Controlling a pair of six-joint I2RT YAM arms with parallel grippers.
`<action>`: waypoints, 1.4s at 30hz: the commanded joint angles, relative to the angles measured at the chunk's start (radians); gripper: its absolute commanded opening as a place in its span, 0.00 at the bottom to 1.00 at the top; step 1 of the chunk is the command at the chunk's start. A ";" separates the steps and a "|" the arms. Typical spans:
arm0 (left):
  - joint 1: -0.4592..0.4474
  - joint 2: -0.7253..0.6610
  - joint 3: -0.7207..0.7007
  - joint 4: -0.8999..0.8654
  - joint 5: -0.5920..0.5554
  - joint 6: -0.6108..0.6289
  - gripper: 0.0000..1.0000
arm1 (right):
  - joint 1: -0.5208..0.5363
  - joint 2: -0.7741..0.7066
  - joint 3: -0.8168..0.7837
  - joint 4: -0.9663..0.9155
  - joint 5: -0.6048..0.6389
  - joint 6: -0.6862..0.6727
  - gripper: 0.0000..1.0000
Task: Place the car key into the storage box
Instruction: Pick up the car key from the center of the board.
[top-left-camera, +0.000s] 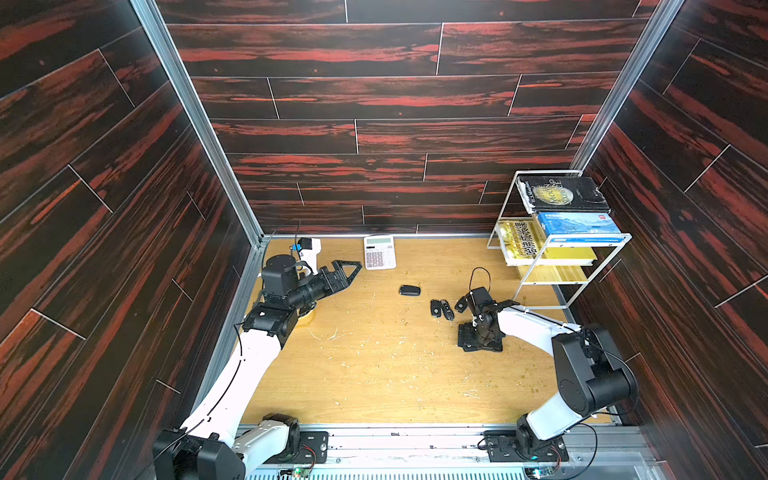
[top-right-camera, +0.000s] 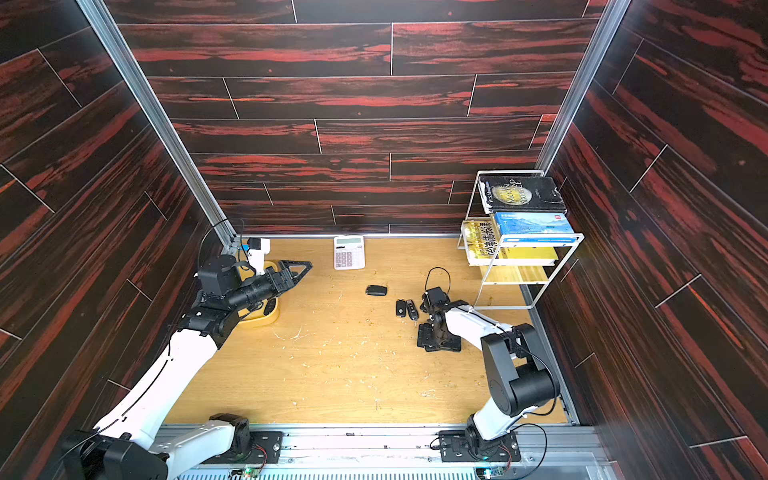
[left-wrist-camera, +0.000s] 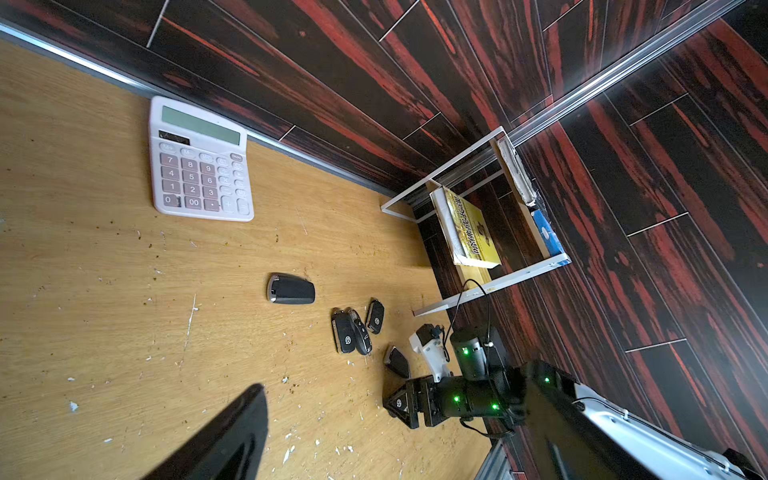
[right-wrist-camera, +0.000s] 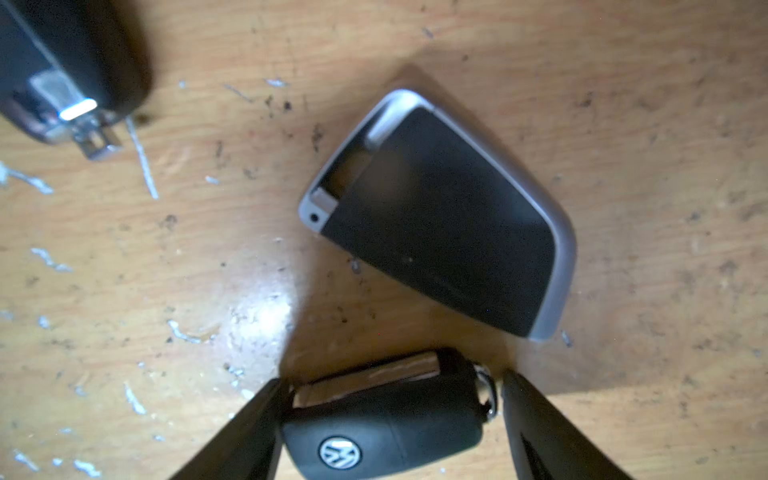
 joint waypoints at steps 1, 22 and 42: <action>-0.004 -0.008 -0.006 0.025 -0.004 0.002 1.00 | -0.002 0.062 -0.074 0.042 -0.143 0.005 0.83; -0.007 -0.008 -0.033 0.049 0.009 0.001 1.00 | 0.088 0.050 -0.093 0.047 -0.164 0.066 0.76; -0.202 0.064 -0.128 0.093 -0.083 0.195 1.00 | 0.094 -0.068 0.124 -0.148 -0.112 0.037 0.75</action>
